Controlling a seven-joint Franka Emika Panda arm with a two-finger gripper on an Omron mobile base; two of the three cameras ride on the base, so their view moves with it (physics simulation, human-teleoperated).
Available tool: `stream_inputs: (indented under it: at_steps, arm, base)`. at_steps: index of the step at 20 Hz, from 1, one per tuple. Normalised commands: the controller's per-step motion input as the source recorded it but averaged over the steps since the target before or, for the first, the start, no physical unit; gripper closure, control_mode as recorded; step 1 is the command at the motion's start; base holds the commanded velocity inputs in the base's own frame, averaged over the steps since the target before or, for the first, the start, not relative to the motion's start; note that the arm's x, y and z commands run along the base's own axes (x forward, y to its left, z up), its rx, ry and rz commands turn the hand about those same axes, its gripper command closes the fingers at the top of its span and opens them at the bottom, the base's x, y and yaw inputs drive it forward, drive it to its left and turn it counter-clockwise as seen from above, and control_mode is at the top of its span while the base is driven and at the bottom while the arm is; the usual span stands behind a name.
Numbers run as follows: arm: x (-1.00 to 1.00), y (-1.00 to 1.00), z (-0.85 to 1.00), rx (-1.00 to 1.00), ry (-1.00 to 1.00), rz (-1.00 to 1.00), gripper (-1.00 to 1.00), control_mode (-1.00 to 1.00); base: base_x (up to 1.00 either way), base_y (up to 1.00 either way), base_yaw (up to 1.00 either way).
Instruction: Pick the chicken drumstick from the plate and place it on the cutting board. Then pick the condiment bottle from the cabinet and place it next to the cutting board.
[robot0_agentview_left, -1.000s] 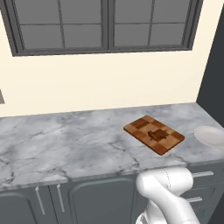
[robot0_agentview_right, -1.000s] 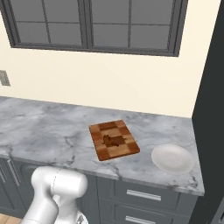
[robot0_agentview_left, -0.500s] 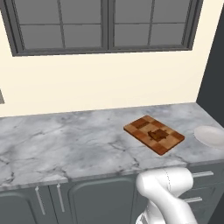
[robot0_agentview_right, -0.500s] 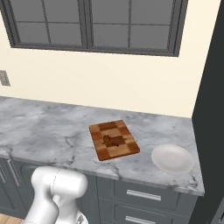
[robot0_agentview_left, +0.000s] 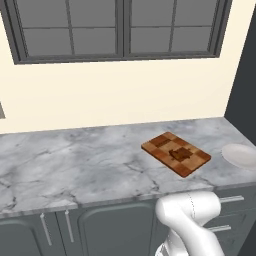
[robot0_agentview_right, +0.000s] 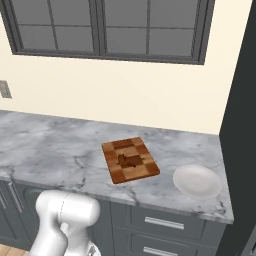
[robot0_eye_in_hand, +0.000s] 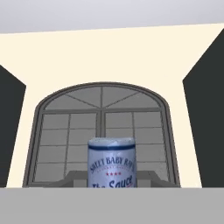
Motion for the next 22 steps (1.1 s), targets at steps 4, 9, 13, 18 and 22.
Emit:
stream_inputs:
  at_steps: [4, 9, 13, 18, 22]
  arm:
    - [0.01, 0.0, -0.05, 0.0, 0.0, 0.13, 1.0, -1.0]
    - [0.01, -0.03, -0.01, 0.0, 0.0, 0.16, 1.0, -1.0]
    - [0.11, -0.06, -0.09, 0.0, 0.0, 0.13, 1.0, -1.0]
    - [0.34, -0.09, -0.25, 0.0, 0.0, 0.07, 1.0, -1.0]
    - [0.37, -0.07, -0.39, 0.0, -0.03, 0.01, 1.0, -1.0]
  base:
    - [0.0, 0.0, 0.0]
    - [0.0, 0.0, 0.0]
    - [0.0, 0.0, 0.0]
    - [0.0, 0.0, 0.0]
    - [0.0, 0.0, 0.0]
